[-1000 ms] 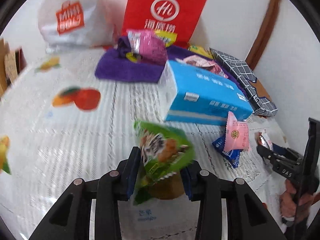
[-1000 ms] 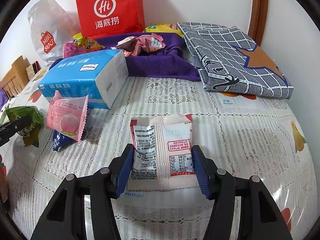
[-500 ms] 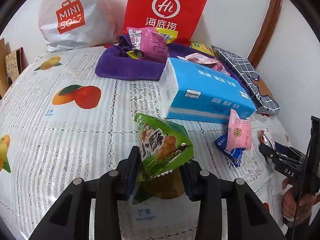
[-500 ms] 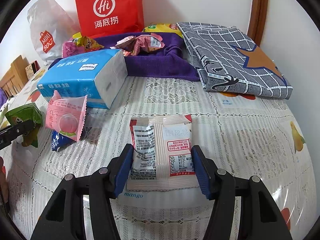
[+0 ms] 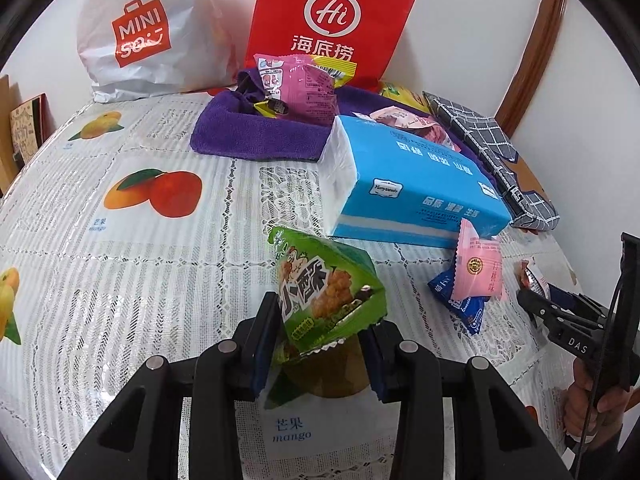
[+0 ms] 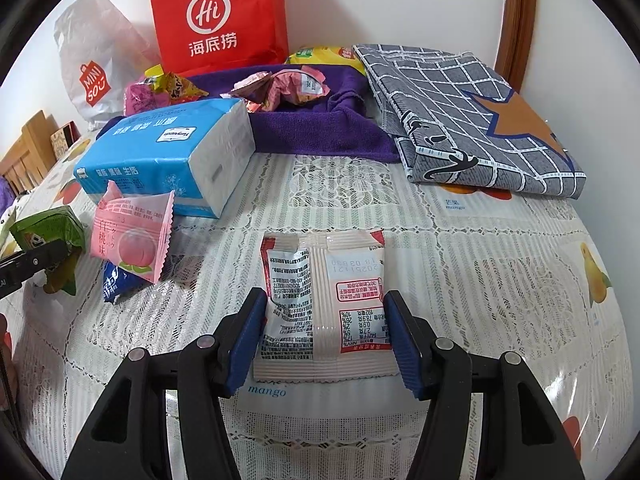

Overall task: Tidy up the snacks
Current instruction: 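Lift the green snack bag with the left tool while the right holds the white packet, then carry the green bag and white packet over the purple towel with both tools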

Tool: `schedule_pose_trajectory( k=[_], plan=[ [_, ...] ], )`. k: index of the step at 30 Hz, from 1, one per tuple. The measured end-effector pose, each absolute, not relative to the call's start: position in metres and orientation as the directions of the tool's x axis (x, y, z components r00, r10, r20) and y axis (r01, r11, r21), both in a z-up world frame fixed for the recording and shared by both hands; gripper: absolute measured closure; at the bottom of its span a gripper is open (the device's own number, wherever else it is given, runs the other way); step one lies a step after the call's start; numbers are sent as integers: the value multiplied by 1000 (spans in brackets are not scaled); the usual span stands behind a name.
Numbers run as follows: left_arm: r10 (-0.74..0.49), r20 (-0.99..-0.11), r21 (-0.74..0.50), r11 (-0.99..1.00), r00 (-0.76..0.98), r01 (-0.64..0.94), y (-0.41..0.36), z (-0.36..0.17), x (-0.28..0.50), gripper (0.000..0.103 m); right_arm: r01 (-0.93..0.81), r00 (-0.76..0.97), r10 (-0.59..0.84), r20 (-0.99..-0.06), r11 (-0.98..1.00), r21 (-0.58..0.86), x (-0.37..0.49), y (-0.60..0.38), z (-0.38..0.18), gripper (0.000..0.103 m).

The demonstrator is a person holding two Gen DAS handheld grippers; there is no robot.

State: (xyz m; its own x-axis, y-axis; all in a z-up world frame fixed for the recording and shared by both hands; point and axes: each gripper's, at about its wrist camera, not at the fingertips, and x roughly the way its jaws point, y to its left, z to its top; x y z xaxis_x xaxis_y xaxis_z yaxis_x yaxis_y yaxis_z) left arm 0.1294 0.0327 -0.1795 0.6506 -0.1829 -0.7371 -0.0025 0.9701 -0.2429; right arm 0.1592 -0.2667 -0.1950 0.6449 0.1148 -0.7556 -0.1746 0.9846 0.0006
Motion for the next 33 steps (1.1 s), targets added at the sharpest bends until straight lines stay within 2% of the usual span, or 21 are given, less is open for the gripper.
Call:
schedule_pose_trajectory(
  k=[10,15,33],
  plan=[
    [-139,-743,-224,973,654,-47,38,-175,125,71,-188,645,130,-753,982,9,159,-268,-193,46],
    [-170,-723,-256,966,670,-31,44,-159,116,71,-197,649,161,-744,980,41,151,-268,-182,48],
    [-241,-693,-261,962,679,75,31,-62,123,71,-253,691,234,-684,965,75,145,-212,-89,48]
  ],
)
